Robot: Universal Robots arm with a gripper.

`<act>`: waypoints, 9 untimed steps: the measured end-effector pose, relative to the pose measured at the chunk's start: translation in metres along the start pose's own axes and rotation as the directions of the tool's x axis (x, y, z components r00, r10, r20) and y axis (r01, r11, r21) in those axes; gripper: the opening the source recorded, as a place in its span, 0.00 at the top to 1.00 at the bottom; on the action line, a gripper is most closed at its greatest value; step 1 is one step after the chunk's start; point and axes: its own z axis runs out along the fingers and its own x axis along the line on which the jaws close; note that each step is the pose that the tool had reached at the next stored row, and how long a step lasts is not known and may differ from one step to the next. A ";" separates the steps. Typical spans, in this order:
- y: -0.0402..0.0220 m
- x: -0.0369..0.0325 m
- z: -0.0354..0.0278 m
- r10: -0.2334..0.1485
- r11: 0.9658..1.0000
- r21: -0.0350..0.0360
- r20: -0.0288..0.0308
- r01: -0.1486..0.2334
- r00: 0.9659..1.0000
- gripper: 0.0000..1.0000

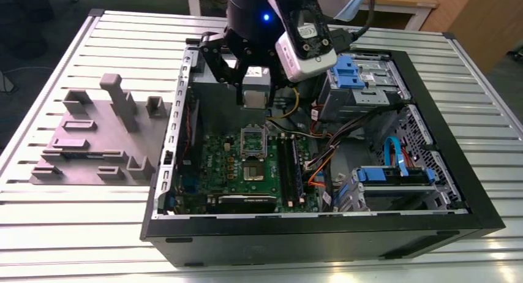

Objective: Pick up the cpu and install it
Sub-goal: 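Pick up the cpu and move it towards the insertion slot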

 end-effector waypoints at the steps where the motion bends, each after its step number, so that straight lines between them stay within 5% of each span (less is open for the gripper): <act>1: 0.0000 0.0000 0.0000 0.000 1.000 0.000 0.000 0.000 1.000 0.53; 9: 0.0002 0.0000 -0.0070 0.000 1.000 0.000 0.000 0.000 1.000 0.53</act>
